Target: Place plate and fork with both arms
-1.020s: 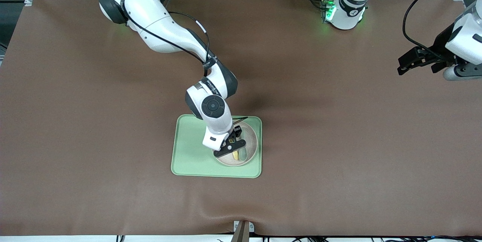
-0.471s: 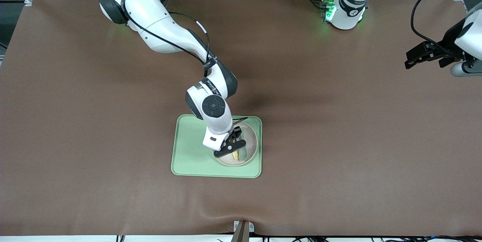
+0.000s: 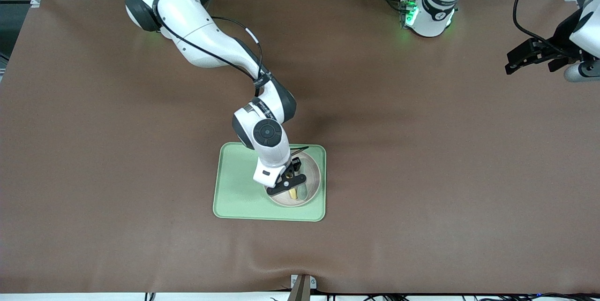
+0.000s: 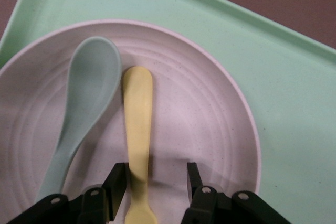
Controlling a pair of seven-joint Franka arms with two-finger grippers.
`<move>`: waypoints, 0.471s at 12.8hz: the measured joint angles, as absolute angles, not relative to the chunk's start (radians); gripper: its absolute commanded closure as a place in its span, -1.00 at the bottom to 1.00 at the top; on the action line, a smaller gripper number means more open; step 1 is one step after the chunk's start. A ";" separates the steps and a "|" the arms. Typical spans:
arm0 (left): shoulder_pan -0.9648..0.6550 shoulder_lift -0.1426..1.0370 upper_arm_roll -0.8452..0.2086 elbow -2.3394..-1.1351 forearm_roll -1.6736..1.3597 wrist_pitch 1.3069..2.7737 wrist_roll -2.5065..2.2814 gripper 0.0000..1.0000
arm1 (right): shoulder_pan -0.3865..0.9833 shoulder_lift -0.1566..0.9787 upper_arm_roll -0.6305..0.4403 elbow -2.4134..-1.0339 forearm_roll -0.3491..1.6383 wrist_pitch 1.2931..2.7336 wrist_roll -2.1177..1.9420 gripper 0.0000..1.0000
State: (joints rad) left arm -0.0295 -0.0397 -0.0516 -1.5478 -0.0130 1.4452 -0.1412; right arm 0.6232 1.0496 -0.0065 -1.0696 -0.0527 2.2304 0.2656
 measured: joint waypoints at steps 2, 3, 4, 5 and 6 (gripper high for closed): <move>-0.030 -0.038 -0.052 -1.551 -0.013 1.445 -0.141 -1.00 | 0.626 1.050 -0.006 -1.068 -0.061 2.230 0.266 1.00; -0.031 -0.037 -0.052 -1.552 -0.013 1.445 -0.141 -1.00 | 0.626 1.050 -0.006 -1.067 -0.062 2.230 0.267 1.00; -0.032 -0.036 -0.052 -1.552 -0.013 1.445 -0.141 -1.00 | 0.626 1.050 -0.006 -1.065 -0.062 2.230 0.267 1.00; -0.033 -0.035 -0.052 -1.552 -0.013 1.446 -0.141 -1.00 | 0.627 1.050 -0.006 -1.064 -0.062 2.229 0.267 1.00; -0.033 -0.035 -0.052 -1.552 -0.013 1.446 -0.141 -1.00 | 0.627 1.050 -0.006 -1.061 -0.062 2.224 0.268 1.00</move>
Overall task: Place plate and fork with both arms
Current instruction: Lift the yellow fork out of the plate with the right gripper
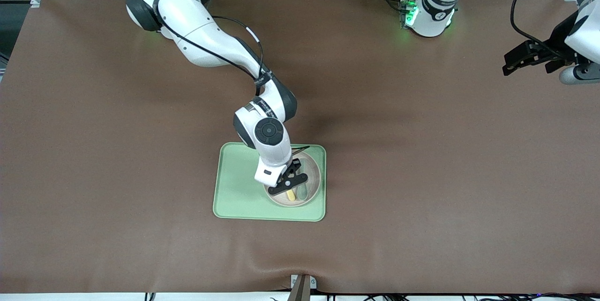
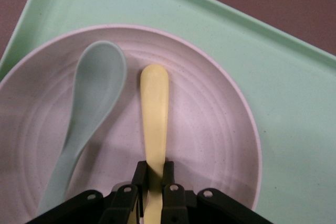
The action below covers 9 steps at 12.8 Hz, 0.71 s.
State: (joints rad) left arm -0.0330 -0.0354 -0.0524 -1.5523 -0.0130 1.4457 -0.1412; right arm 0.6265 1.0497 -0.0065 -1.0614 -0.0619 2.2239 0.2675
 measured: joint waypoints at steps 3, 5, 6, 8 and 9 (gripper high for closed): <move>-0.033 -0.035 -0.052 -1.552 -0.013 1.447 -0.141 -1.00 | 0.625 1.045 -0.007 -1.032 -0.062 2.154 0.286 1.00; -0.033 -0.035 -0.052 -1.552 -0.013 1.447 -0.141 -1.00 | 0.609 1.024 -0.006 -1.016 -0.052 2.111 0.296 1.00; -0.033 -0.035 -0.052 -1.552 -0.013 1.447 -0.141 -1.00 | 0.593 1.012 -0.003 -1.014 -0.036 2.102 0.298 1.00; -0.032 -0.034 -0.051 -1.552 -0.013 1.447 -0.141 -1.00 | 0.556 0.990 -0.001 -1.012 -0.008 2.089 0.300 1.00; -0.032 -0.034 -0.050 -1.552 -0.013 1.447 -0.141 -1.00 | 0.530 0.979 -0.001 -1.012 0.008 2.074 0.302 1.00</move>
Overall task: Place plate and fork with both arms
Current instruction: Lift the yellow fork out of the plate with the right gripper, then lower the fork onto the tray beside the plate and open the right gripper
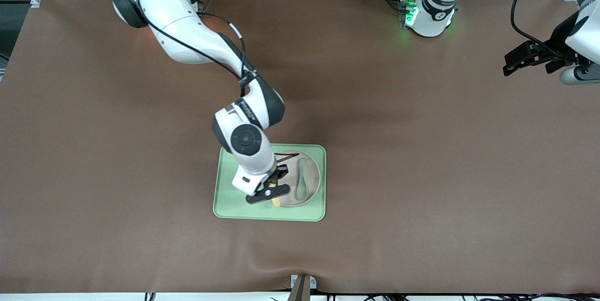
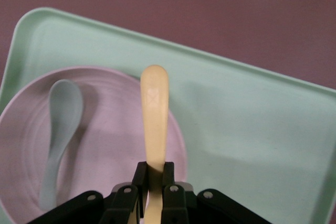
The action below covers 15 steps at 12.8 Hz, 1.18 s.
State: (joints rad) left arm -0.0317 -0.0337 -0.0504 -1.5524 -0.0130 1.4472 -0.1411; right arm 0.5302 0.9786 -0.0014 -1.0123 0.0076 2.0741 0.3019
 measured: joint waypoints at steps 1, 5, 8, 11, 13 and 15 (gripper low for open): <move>-0.031 -0.032 -0.050 -1.553 -0.013 1.447 -0.141 -1.00 | 0.502 0.968 -0.002 -1.012 0.025 2.060 0.302 1.00; -0.027 -0.028 -0.047 -1.553 -0.013 1.447 -0.141 -1.00 | 0.424 0.953 0.000 -1.043 0.059 2.020 0.320 1.00; -0.025 -0.027 -0.044 -1.553 -0.013 1.447 -0.141 -1.00 | 0.413 0.947 0.000 -1.101 0.063 2.029 0.347 1.00; -0.025 -0.025 -0.044 -1.554 -0.013 1.447 -0.141 -1.00 | 0.401 0.938 0.000 -1.150 0.071 2.073 0.347 1.00; -0.025 -0.023 -0.044 -1.556 -0.013 1.447 -0.141 -1.00 | 0.401 0.929 0.002 -1.182 0.072 2.095 0.347 1.00; -0.025 -0.021 -0.044 -1.557 -0.013 1.447 -0.141 -1.00 | 0.401 0.920 0.005 -1.215 0.072 2.131 0.347 1.00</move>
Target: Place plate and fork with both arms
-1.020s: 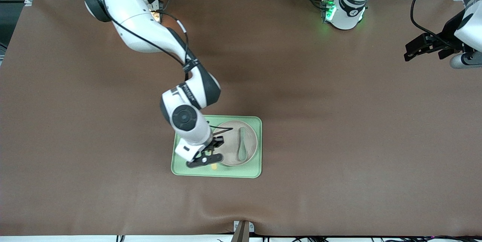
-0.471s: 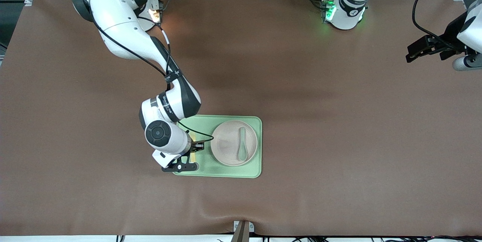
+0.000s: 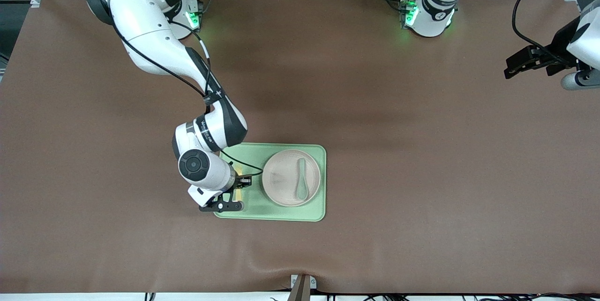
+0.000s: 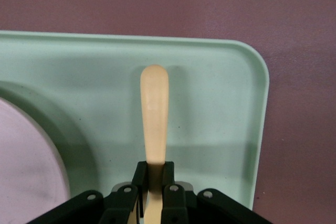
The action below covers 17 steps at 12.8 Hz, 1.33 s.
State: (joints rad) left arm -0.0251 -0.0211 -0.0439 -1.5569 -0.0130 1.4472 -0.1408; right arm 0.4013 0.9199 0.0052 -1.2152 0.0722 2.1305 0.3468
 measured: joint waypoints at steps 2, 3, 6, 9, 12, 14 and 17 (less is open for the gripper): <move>-0.026 -0.021 -0.044 -1.557 -0.013 1.447 -0.141 -1.00 | 0.402 0.916 0.008 -1.243 0.072 2.158 0.347 1.00; -0.026 -0.021 -0.045 -1.557 -0.013 1.447 -0.141 -1.00 | 0.403 0.915 0.008 -1.253 0.072 2.166 0.347 0.92; -0.027 -0.021 -0.047 -1.557 -0.013 1.448 -0.141 -1.00 | 0.404 0.914 0.010 -1.270 0.072 2.186 0.347 0.00; -0.027 -0.021 -0.047 -1.556 -0.013 1.448 -0.141 -1.00 | 0.404 0.914 0.010 -1.276 0.072 2.187 0.348 -0.44; -0.027 -0.021 -0.047 -1.555 -0.013 1.448 -0.141 -1.00 | 0.404 0.909 0.009 -1.275 0.072 2.188 0.348 -0.91; -0.028 -0.021 -0.047 -1.555 -0.013 1.448 -0.141 -1.00 | 0.401 0.888 0.006 -1.273 0.072 2.189 0.348 -1.00; -0.028 -0.021 -0.048 -1.554 -0.013 1.448 -0.141 -1.00 | 0.352 0.833 0.001 -1.270 0.072 2.171 0.348 -1.00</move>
